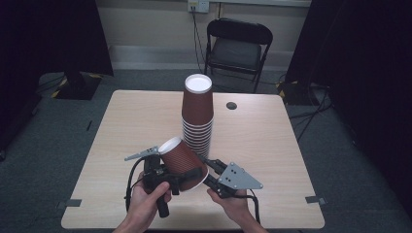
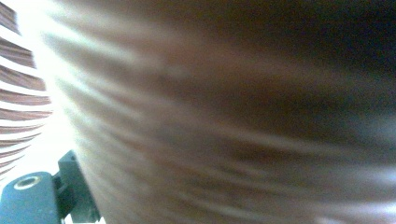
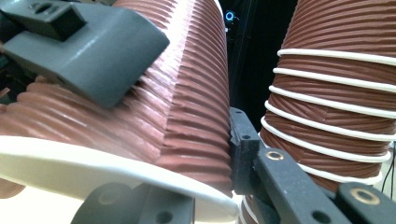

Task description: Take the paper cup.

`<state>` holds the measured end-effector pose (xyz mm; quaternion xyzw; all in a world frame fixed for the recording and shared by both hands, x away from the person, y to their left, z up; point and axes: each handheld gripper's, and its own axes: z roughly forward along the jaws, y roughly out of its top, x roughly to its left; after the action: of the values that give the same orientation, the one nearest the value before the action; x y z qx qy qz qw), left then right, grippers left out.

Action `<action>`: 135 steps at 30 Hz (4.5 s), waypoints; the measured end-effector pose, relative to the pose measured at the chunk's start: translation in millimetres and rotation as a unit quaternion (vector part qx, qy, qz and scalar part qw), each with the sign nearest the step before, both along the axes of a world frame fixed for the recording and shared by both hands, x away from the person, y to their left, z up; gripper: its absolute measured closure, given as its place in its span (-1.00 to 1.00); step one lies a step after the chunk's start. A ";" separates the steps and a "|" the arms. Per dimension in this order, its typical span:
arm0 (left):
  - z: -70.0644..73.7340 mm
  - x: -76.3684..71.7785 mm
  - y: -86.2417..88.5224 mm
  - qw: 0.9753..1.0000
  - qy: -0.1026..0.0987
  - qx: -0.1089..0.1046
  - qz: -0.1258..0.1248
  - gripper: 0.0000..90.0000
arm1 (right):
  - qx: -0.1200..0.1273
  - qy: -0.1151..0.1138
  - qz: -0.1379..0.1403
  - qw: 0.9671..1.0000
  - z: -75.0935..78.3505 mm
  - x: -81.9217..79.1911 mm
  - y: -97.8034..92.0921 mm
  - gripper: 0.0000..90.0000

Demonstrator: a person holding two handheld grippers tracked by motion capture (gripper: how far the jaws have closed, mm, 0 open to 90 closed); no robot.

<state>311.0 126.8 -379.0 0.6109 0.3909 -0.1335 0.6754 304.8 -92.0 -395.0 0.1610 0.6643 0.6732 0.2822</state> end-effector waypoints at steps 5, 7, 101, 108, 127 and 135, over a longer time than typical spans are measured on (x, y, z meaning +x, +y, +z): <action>3.1 2.9 6.5 1.000 -0.001 0.001 0.013 -0.80 | 0.000 0.010 0.006 1.000 -0.6 0.8 -3.7 0.90; 3.6 3.5 8.4 1.000 -0.013 -0.004 0.028 -0.79 | -0.004 0.011 0.008 1.000 -0.9 -0.7 -2.8 0.90; -13.2 4.6 14.3 0.935 -0.248 0.244 -0.068 -0.65 | -0.176 0.355 0.083 0.914 -1.8 42.5 -69.8 0.91; -18.0 -0.3 5.8 0.912 -0.280 0.284 -0.099 -0.65 | -0.204 0.383 0.102 0.895 -6.4 45.7 -66.3 0.91; -33.1 -7.8 -16.4 0.870 -0.332 0.329 -0.159 -0.66 | -0.249 0.451 0.118 0.849 -12.1 52.6 -59.4 0.92; -38.7 -12.8 -28.1 0.846 -0.359 0.354 -0.175 -0.70 | -0.298 0.472 0.116 0.822 0.0 54.7 -46.4 0.92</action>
<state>298.2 98.7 -417.7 0.8723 0.0287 0.1266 0.4715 359.5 -138.4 -395.0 0.2894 0.8980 0.3122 -0.1116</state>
